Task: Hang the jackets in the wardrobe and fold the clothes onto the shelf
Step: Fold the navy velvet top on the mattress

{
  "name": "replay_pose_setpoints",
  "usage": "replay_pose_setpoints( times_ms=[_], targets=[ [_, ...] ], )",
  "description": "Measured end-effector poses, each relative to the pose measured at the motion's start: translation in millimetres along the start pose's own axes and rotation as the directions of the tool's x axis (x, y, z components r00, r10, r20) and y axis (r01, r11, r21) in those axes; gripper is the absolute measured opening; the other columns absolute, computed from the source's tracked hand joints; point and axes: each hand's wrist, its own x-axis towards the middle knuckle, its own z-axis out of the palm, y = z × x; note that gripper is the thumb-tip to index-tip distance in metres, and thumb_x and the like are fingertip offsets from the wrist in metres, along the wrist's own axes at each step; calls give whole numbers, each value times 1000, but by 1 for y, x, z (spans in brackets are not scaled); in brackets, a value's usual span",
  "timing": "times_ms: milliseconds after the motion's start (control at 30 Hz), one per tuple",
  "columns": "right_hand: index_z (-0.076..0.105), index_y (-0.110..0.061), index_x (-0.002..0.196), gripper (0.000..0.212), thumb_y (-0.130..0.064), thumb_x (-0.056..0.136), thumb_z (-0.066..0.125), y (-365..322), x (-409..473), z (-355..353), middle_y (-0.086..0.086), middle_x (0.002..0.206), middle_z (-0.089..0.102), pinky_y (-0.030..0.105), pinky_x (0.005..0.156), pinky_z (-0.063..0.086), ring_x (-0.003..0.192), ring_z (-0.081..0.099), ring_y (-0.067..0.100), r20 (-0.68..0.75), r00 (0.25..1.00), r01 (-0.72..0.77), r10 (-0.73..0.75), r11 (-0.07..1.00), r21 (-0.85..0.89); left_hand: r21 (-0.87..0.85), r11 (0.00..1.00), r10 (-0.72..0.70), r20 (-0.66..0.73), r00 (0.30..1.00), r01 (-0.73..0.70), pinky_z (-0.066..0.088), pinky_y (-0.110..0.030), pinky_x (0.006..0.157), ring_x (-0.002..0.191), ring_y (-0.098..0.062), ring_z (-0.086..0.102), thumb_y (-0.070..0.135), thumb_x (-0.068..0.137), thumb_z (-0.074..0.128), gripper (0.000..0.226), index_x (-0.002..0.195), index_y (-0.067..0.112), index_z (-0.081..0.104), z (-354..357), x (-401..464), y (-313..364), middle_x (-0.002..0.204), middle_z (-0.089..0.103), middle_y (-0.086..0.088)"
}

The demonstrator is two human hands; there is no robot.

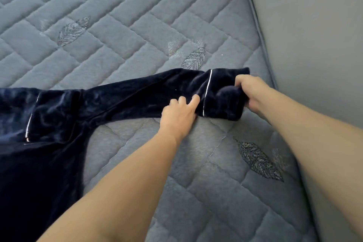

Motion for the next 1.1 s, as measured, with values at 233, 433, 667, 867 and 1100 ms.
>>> replay_pose_setpoints(
  times_ms=[233,433,667,867,1100],
  targets=[
    [58,-16,90,12,-21,90,47,-48,-71,44,-2,60,65,21,53,52,54,64,13,308,948,33,-80,987,156,-769,590,-290,83,954,246,36,-35,60,69,-23,50,25,97,41,13,85,20,45,-32,-40,-49,73,55,7],
    [59,-14,98,14,-26,91,58,-80,-153,208,5,83,65,26,65,57,74,65,17,511,847,69,-149,983,172,-899,-318,-285,393,874,301,51,-35,75,84,-18,67,44,101,48,17,104,33,62,-68,-110,-170,103,70,6],
    [62,-18,114,35,-41,88,63,-77,-268,444,0,106,68,32,87,46,102,63,17,676,702,251,-222,966,57,-839,-539,-516,392,762,66,56,-41,92,104,-19,70,42,104,43,32,134,32,49,-71,-187,-357,123,68,4],
    [55,-17,131,53,-49,94,34,-17,-279,575,11,138,51,44,106,32,127,44,33,436,840,526,-323,683,-507,-761,-642,-600,573,558,92,56,-39,85,88,-18,72,38,105,38,21,117,33,53,-15,-234,-505,111,73,0],
    [19,-16,155,70,-52,97,34,59,-217,550,12,163,6,50,120,5,150,1,30,314,715,446,-624,62,-893,-854,-441,-802,513,307,276,47,-32,68,82,-20,57,57,66,65,81,132,27,30,19,-227,-578,104,60,2]
  ],
)
